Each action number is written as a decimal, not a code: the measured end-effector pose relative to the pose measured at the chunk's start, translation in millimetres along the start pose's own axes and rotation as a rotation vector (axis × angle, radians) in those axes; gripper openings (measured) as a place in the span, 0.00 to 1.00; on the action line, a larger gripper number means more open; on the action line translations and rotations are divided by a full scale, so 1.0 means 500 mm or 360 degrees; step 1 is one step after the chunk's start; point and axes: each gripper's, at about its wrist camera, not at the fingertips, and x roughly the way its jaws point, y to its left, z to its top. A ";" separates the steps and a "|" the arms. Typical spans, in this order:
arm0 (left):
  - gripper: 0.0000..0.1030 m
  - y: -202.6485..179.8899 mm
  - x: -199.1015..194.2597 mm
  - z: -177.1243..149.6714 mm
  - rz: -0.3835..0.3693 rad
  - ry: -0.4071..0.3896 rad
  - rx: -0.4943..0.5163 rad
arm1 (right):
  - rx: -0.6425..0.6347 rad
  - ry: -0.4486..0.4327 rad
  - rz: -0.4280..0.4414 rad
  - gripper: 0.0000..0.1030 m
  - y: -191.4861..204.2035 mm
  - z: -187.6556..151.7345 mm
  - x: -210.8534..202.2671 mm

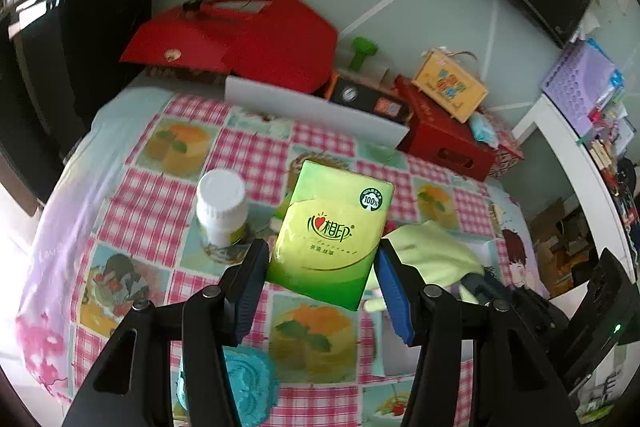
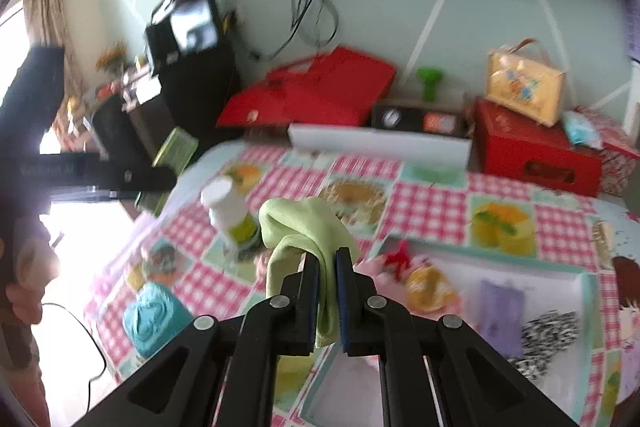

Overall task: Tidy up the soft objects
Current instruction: 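Carry the tissue pack with the left gripper while the right gripper carries the cloth to the tray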

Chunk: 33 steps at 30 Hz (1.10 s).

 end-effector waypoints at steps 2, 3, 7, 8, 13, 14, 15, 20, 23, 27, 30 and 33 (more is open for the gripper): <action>0.54 -0.017 -0.015 0.004 -0.0013 -0.0024 0.0020 | 0.0040 -0.0073 -0.0032 0.08 -0.018 0.011 -0.035; 0.54 -0.028 -0.023 0.006 -0.0020 -0.0037 0.0031 | 0.0055 -0.0098 -0.0047 0.08 -0.025 0.014 -0.048; 0.54 -0.066 -0.037 0.009 -0.0046 -0.0068 0.0065 | 0.0142 -0.0196 -0.0137 0.08 -0.074 0.024 -0.106; 0.54 -0.080 -0.038 0.009 -0.0058 -0.0072 0.0080 | 0.0174 -0.0218 -0.0174 0.08 -0.091 0.026 -0.122; 0.54 -0.137 -0.024 0.003 -0.0112 -0.0057 0.0144 | 0.0276 -0.0274 -0.0321 0.08 -0.157 0.020 -0.176; 0.54 -0.149 -0.020 0.000 -0.0122 -0.0050 0.0158 | 0.0295 -0.0279 -0.0347 0.08 -0.168 0.019 -0.184; 0.54 -0.161 -0.012 -0.003 -0.0134 -0.0038 0.0173 | 0.0317 -0.0285 -0.0372 0.08 -0.181 0.016 -0.192; 0.54 -0.213 0.029 -0.019 -0.0170 0.0022 0.0235 | 0.0420 -0.0275 -0.0457 0.08 -0.243 0.002 -0.209; 0.54 -0.239 0.062 -0.031 -0.0183 0.0080 0.0276 | 0.0444 -0.0231 -0.0492 0.08 -0.263 -0.005 -0.196; 0.54 -0.259 0.108 -0.047 -0.0173 0.0143 0.0305 | 0.0485 -0.0149 -0.0527 0.09 -0.281 -0.019 -0.170; 0.54 -0.262 0.146 -0.059 -0.0155 0.0193 0.0299 | 0.0501 -0.0091 -0.0512 0.09 -0.290 -0.028 -0.145; 0.54 -0.263 0.175 -0.068 -0.0142 0.0235 0.0298 | 0.0499 -0.0033 -0.0511 0.09 -0.291 -0.036 -0.122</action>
